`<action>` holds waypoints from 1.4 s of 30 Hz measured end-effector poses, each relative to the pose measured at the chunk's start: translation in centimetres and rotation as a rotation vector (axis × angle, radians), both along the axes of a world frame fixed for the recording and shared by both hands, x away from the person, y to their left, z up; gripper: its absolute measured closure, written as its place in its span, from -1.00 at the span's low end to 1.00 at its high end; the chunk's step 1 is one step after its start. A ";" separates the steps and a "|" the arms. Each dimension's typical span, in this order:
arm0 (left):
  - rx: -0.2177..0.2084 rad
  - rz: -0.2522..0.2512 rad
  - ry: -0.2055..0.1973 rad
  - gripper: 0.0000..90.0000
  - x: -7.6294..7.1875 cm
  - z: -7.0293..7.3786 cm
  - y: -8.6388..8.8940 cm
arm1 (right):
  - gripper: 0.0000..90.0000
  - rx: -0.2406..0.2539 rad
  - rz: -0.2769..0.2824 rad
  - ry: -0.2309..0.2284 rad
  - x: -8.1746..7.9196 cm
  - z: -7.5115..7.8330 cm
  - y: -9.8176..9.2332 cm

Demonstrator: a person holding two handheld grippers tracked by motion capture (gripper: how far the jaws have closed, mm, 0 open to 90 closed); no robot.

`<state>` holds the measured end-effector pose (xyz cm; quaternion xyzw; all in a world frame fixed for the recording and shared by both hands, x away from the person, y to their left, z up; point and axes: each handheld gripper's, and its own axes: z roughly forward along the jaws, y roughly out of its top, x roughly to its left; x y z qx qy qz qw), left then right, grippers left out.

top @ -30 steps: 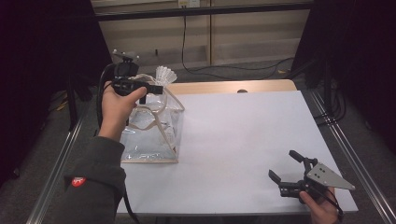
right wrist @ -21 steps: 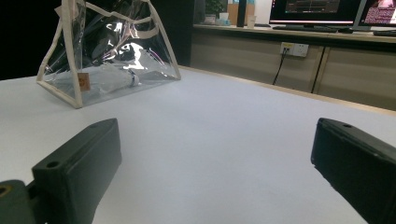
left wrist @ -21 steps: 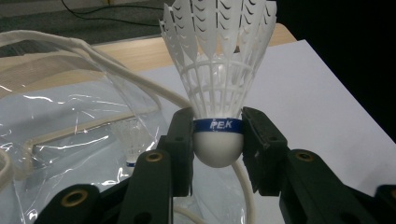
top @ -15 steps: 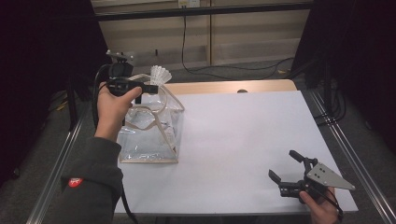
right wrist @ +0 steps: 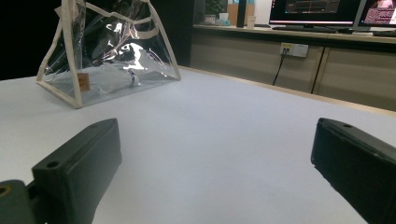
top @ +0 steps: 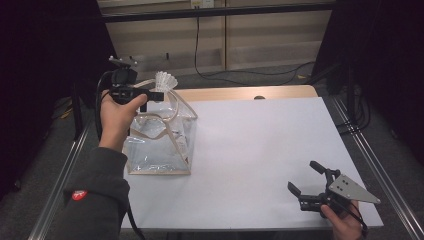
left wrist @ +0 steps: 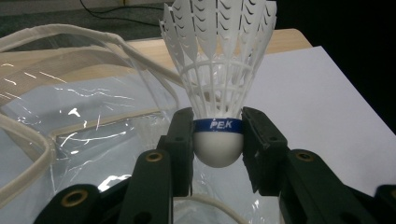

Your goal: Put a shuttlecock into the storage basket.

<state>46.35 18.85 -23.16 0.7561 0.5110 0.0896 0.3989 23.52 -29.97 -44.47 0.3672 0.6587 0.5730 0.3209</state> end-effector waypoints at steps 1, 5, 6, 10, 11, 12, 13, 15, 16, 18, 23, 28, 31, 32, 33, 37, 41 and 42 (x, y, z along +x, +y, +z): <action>-0.001 -0.001 0.004 0.46 0.0 0.0 0.0 | -0.97 0.000 0.000 0.000 0.0 0.0 0.0; 0.008 0.004 0.001 0.46 0.1 -0.2 0.1 | -0.97 -0.005 0.003 -0.003 0.0 0.0 0.0; 0.006 0.010 0.003 0.46 0.2 -0.2 0.1 | -0.97 -0.001 0.002 -0.001 0.0 0.0 0.0; 0.006 0.017 0.001 0.46 0.2 -0.4 0.3 | -0.97 -0.005 0.002 -0.001 0.0 0.0 0.0; 0.008 0.019 0.001 0.46 0.2 -0.4 0.3 | -0.97 -0.006 0.002 -0.002 0.0 0.0 0.0; 0.009 0.022 0.000 0.46 0.2 -0.4 0.4 | -0.97 -0.005 0.003 0.000 0.0 0.0 0.0; 0.007 0.023 0.002 0.46 0.2 -0.4 0.4 | -0.97 -0.004 0.004 -0.001 0.0 0.0 0.0; 0.007 0.033 -0.001 0.46 0.3 -0.4 0.5 | -0.97 0.004 0.001 0.000 0.0 0.0 0.0; 0.007 0.029 0.005 0.46 0.3 -0.4 0.6 | -0.97 0.004 0.001 0.000 0.0 0.0 0.0; 0.011 0.034 0.002 0.46 0.3 -0.5 0.6 | -0.97 0.004 0.002 -0.001 0.0 0.0 0.0; 0.010 0.046 -0.002 0.46 0.4 -0.6 0.9 | -0.97 -0.001 0.000 0.000 0.0 0.0 0.0; 0.005 0.053 -0.002 0.46 0.4 -0.7 1.0 | -0.97 0.000 0.000 0.001 0.0 0.0 0.0; 0.009 0.058 0.000 0.46 0.4 -0.7 1.1 | -0.97 -0.001 0.001 0.001 0.0 0.0 0.0; 0.011 0.059 -0.002 0.46 0.5 -0.8 1.1 | -0.97 -0.002 0.001 0.001 0.0 0.0 0.0; 0.011 0.060 -0.001 0.46 0.5 -0.8 1.1 | -0.97 -0.002 0.002 0.001 0.0 0.0 0.0; 0.013 0.069 -0.005 0.46 0.5 -1.0 1.3 | -0.97 -0.002 0.002 0.001 0.0 0.0 0.0; 0.010 0.077 -0.002 0.46 0.6 -1.2 1.4 | -0.97 -0.005 0.003 0.000 0.0 0.0 0.0; 0.011 0.078 -0.002 0.46 0.6 -1.2 1.4 | -0.97 -0.006 0.003 -0.001 0.0 0.0 0.0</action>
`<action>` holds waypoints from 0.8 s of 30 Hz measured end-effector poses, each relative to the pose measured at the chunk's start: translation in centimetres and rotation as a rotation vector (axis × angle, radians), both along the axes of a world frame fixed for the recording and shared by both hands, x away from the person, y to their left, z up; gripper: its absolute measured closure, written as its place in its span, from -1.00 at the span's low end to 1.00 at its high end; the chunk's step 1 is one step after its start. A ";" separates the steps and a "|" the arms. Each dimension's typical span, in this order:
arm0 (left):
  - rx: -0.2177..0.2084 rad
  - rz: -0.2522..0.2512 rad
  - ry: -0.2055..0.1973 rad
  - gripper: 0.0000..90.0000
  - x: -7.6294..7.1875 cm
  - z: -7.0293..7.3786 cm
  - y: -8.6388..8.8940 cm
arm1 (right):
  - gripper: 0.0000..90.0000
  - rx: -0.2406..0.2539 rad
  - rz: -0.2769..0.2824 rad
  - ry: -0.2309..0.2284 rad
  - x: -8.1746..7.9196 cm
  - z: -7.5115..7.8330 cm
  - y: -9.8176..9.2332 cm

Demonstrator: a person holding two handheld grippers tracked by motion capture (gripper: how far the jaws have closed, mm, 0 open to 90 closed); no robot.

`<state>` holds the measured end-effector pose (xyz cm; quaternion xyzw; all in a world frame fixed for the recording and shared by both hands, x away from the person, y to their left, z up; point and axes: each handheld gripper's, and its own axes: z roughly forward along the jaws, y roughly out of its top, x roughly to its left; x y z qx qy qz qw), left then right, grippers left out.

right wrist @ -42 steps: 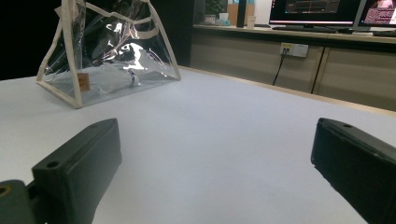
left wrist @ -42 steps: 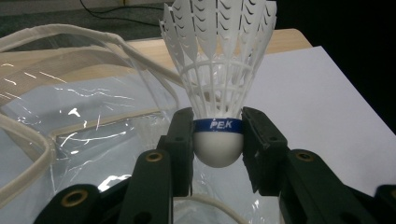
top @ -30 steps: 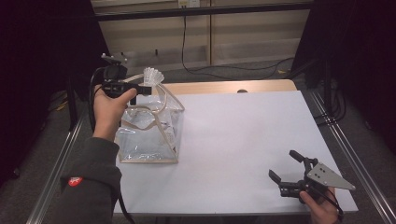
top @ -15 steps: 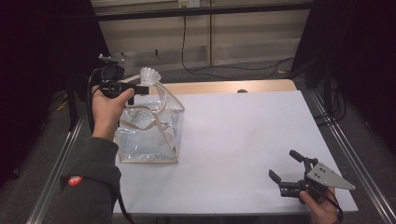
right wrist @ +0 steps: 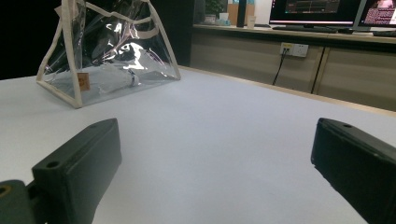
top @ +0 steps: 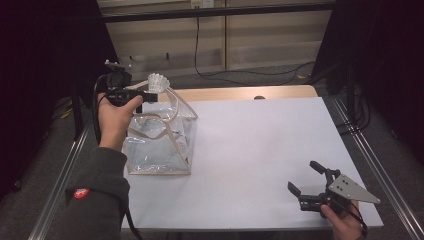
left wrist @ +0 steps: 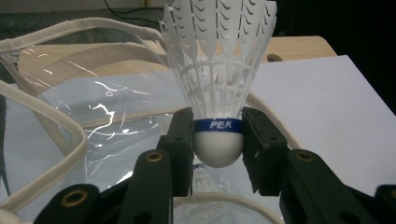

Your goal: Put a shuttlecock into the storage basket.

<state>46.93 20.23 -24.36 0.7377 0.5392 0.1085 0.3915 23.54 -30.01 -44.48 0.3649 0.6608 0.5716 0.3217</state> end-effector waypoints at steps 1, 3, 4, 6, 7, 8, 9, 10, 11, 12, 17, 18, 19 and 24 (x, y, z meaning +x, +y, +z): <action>-0.001 0.005 -0.002 0.46 0.0 -0.1 0.0 | -0.97 0.001 0.000 0.001 0.0 0.0 0.0; 0.004 -0.004 0.006 0.46 0.1 -0.1 0.0 | -0.97 0.001 0.000 0.001 0.0 0.0 0.0; 0.002 0.001 0.002 0.46 0.1 -0.1 0.0 | -0.97 0.001 0.000 0.001 0.0 0.0 0.0; 0.000 0.003 0.005 0.46 0.1 -0.2 0.0 | -0.97 0.000 0.000 0.001 0.0 0.0 0.0; 0.003 0.006 0.004 0.46 0.1 -0.2 0.0 | -0.97 0.000 0.000 0.001 0.0 0.0 0.0; 0.000 0.004 0.005 0.46 0.1 -0.2 0.1 | -0.97 0.000 0.001 0.001 0.0 0.0 0.0; -0.003 0.005 0.004 0.46 0.1 -0.3 0.2 | -0.97 0.000 0.001 0.002 0.0 0.0 0.0; -0.005 0.007 0.003 0.46 0.1 -0.3 0.2 | -0.97 -0.001 0.000 0.000 0.0 0.0 0.0; 0.000 0.006 0.006 0.46 0.2 -0.3 0.3 | -0.97 0.000 0.000 0.000 0.0 0.0 0.0; -0.006 0.012 0.005 0.46 0.2 -0.3 0.3 | -0.97 0.001 0.002 -0.001 0.0 0.0 0.0; -0.001 0.018 0.002 0.46 0.2 -0.4 0.6 | -0.97 0.000 0.001 0.000 0.0 0.0 0.0; -0.004 0.023 0.001 0.46 0.2 -0.5 0.6 | -0.97 0.000 0.001 -0.001 0.0 0.0 0.0; -0.004 0.029 0.002 0.46 0.2 -0.5 0.6 | -0.97 0.001 0.001 -0.002 0.0 0.0 0.0; 0.006 0.033 0.001 0.46 0.3 -0.7 0.7 | -0.97 0.001 0.001 -0.003 0.0 0.0 0.0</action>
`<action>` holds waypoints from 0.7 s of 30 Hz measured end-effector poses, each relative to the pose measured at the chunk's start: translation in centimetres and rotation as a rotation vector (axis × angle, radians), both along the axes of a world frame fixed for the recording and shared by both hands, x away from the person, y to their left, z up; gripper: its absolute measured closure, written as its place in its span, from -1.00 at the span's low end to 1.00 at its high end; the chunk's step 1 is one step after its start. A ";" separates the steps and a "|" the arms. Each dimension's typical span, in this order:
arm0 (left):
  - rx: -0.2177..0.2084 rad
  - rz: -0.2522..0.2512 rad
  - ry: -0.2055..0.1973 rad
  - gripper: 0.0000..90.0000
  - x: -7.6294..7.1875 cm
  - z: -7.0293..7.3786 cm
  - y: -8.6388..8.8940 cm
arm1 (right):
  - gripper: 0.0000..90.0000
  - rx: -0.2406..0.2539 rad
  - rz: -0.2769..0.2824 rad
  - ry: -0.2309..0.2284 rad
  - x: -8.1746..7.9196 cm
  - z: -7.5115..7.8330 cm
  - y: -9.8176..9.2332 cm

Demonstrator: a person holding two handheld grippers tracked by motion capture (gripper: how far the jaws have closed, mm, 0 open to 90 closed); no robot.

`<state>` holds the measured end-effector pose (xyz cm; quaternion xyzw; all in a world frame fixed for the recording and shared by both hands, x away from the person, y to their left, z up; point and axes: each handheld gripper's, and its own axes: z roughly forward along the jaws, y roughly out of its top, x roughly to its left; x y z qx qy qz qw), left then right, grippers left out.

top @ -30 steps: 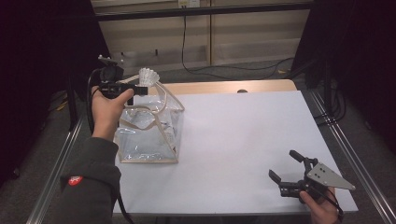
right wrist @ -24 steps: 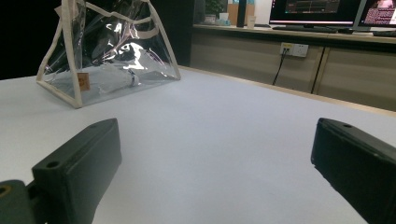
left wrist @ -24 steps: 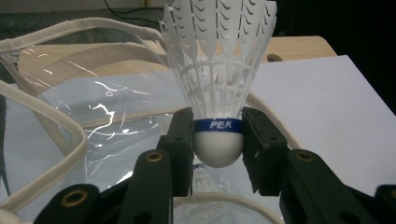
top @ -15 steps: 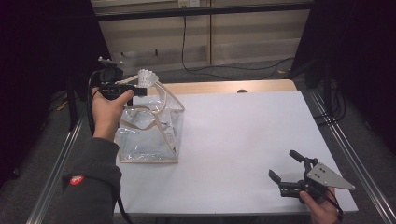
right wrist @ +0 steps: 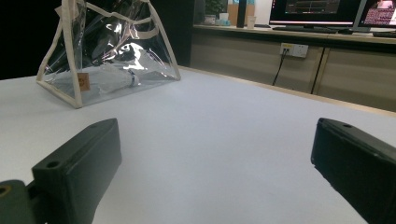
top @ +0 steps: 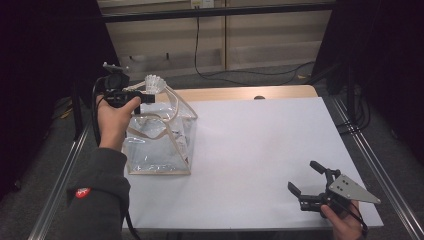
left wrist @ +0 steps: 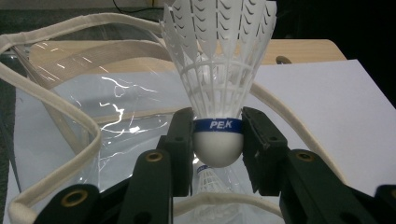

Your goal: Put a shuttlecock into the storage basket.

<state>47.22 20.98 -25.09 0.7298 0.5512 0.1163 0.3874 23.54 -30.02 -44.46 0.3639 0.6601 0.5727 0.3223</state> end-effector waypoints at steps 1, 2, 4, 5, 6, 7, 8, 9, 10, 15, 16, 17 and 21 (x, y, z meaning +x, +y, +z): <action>0.002 0.000 0.001 0.46 0.0 0.0 0.0 | -0.97 0.001 -0.001 0.001 0.0 0.0 0.0; -0.001 0.005 0.002 0.46 0.0 -0.1 0.0 | -0.97 0.001 -0.001 0.001 0.0 0.0 0.0; 0.001 0.005 0.001 0.46 0.0 -0.1 0.1 | -0.97 0.001 0.000 0.001 0.0 0.0 0.0; 0.004 0.002 0.002 0.46 0.0 -0.1 0.1 | -0.97 0.001 0.000 0.001 0.0 0.0 0.0; 0.007 0.001 0.002 0.46 0.0 -0.2 0.1 | -0.97 0.001 0.000 0.001 0.0 0.0 0.0; 0.008 0.000 0.004 0.46 0.1 -0.2 0.1 | -0.97 0.002 0.000 0.002 0.0 0.0 0.0; 0.002 0.008 0.003 0.46 0.1 -0.3 0.1 | -0.97 0.001 0.000 0.002 0.0 0.0 0.0; 0.002 0.010 0.001 0.46 0.1 -0.3 0.1 | -0.97 0.000 0.000 0.000 0.0 0.0 0.0; 0.003 0.011 0.004 0.46 0.1 -0.4 0.1 | -0.97 0.000 0.001 0.000 0.0 0.0 0.0; 0.011 0.015 0.001 0.46 0.2 -0.6 0.2 | -0.97 -0.001 0.001 0.000 0.0 0.0 0.0; 0.007 0.016 0.003 0.46 0.2 -0.7 0.2 | -0.97 0.000 0.000 0.000 0.0 0.0 0.0; 0.007 0.020 0.002 0.46 0.2 -0.7 0.1 | -0.97 0.001 0.000 0.001 0.0 0.0 0.0; 0.010 0.019 0.003 0.46 0.3 -0.8 0.2 | -0.97 -0.001 0.001 0.000 0.0 0.0 0.0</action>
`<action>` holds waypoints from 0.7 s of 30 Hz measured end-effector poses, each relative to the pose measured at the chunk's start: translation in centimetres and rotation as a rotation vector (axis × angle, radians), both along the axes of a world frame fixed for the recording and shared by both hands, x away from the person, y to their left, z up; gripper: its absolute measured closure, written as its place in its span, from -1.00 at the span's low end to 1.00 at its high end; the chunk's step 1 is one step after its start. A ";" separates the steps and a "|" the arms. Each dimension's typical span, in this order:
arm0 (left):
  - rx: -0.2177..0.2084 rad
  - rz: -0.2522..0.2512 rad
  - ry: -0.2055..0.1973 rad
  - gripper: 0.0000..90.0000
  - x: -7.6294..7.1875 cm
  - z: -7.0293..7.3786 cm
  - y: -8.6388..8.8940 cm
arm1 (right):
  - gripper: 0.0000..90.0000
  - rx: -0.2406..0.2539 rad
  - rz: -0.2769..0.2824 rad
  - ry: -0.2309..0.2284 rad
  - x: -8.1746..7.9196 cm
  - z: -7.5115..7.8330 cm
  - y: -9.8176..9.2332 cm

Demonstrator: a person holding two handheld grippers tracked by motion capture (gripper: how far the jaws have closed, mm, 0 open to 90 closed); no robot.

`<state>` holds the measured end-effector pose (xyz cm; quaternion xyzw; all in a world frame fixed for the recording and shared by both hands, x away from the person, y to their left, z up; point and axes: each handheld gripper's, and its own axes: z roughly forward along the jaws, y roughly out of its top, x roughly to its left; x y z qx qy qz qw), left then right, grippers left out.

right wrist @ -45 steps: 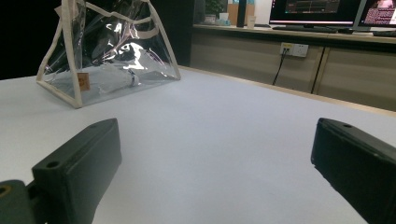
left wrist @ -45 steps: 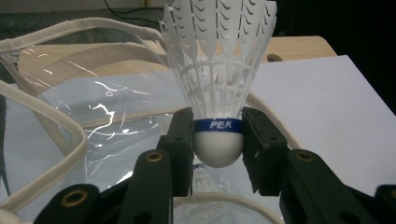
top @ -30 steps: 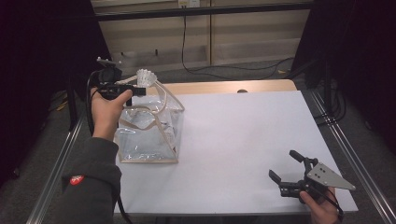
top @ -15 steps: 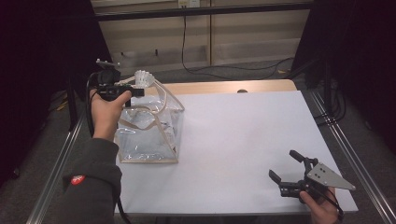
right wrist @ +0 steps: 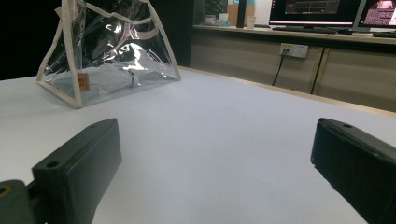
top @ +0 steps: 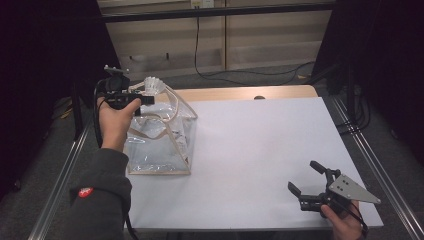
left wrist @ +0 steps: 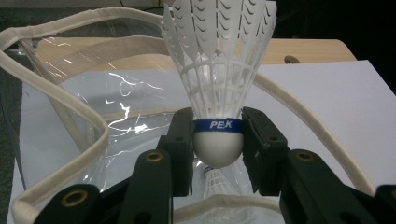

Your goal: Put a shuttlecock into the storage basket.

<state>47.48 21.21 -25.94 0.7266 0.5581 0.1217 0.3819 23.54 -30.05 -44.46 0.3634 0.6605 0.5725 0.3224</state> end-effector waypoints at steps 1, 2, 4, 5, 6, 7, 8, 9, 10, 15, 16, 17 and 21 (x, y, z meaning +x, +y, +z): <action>-0.008 0.005 0.000 0.46 0.0 0.0 0.0 | -0.97 0.000 0.000 0.000 0.0 0.0 0.0; -0.008 0.005 -0.001 0.46 0.0 -0.1 0.0 | -0.97 0.000 0.000 0.000 0.0 0.0 0.0; -0.002 0.001 0.002 0.46 0.0 -0.1 0.1 | -0.97 0.000 0.000 0.000 0.0 0.0 0.0; -0.001 0.002 0.000 0.46 0.0 -0.1 0.1 | -0.97 0.001 0.000 0.000 0.0 0.0 0.0; -0.004 0.006 0.001 0.46 0.0 -0.2 0.1 | -0.97 0.002 0.000 0.001 0.0 0.0 0.0; -0.005 0.010 0.001 0.46 0.0 -0.2 0.1 | -0.97 0.001 0.000 0.000 0.0 0.0 0.0; -0.003 0.009 0.001 0.46 0.1 -0.2 0.1 | -0.97 0.000 -0.001 0.001 0.0 0.0 0.0; -0.006 0.015 0.000 0.46 0.1 -0.3 0.1 | -0.97 0.001 0.000 0.001 0.0 0.0 0.0; -0.003 0.012 0.001 0.46 0.1 -0.3 0.1 | -0.97 0.000 -0.001 0.000 0.0 0.0 0.0; 0.001 0.014 0.004 0.46 0.1 -0.5 0.2 | -0.97 0.000 -0.001 0.000 0.0 0.0 0.0; 0.001 0.015 0.003 0.46 0.1 -0.6 0.2 | -0.97 0.000 -0.001 0.000 0.0 0.0 0.0; -0.002 0.022 0.003 0.46 0.1 -0.6 0.2 | -0.97 0.000 -0.001 0.000 0.0 0.0 0.0; 0.004 0.019 0.004 0.46 0.1 -0.7 0.5 | -0.97 0.000 -0.001 0.000 0.0 0.0 0.0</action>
